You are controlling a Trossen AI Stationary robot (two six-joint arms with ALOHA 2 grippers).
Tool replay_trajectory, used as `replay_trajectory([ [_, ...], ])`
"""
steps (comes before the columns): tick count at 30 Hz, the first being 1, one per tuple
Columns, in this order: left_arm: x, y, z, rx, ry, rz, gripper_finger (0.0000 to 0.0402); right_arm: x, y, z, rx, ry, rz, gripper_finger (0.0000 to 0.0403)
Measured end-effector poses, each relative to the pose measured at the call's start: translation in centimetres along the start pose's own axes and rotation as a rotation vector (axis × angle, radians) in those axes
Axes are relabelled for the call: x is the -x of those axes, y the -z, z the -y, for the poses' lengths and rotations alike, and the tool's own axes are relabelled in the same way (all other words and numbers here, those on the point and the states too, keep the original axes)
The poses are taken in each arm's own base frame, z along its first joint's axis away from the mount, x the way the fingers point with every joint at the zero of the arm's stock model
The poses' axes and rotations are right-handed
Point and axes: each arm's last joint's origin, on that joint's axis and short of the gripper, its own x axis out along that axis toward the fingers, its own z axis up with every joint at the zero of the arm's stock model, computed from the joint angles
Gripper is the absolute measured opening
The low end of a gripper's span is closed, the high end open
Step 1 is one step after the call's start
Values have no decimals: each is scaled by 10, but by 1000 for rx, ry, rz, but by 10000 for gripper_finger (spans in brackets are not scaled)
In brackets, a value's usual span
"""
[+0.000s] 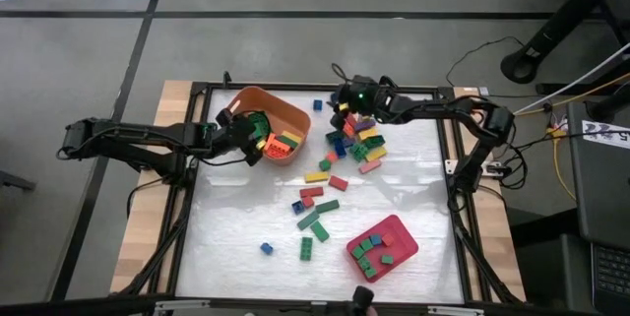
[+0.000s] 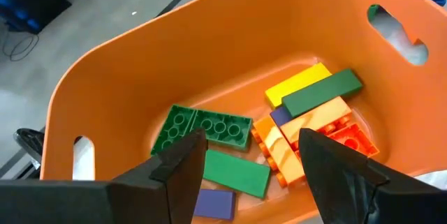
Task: Sort blocks by size
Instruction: Put the small blue game piece into the red bin
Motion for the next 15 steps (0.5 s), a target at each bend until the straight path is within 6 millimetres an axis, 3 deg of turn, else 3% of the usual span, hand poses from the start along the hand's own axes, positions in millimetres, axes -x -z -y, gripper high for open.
replay_trajectory([
  [8, 0, 0, 0, 5, 1, 0, 217, 2, -18, 3, -84, 12, 192, 150],
  [15, 0, 0, 0, 4, 7, -2, 217, 2, -18, 2, -78, -35, 195, 159],
])
